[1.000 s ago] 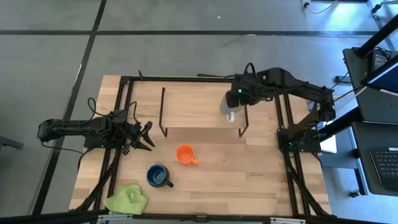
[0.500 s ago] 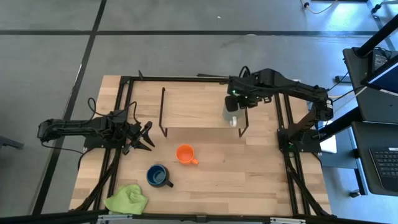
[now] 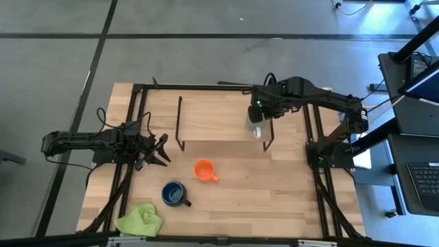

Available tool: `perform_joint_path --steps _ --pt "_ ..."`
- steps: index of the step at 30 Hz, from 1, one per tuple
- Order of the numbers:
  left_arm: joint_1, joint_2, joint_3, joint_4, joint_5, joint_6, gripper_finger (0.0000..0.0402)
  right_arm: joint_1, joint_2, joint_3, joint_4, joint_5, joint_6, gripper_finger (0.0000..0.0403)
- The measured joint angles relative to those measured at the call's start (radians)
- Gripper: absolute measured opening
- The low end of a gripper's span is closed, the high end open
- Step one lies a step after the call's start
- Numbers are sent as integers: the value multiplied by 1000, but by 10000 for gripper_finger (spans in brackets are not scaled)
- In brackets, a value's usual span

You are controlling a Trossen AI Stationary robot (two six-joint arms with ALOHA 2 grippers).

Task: Stack small to large cups/mugs on shelf
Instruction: Put the white mug on the shelf

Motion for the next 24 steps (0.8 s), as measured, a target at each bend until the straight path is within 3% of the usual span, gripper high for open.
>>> perform_joint_path --steps 24 --pt "0 0 0 0 0 0 99 38 2 0 -1 6 60 36"
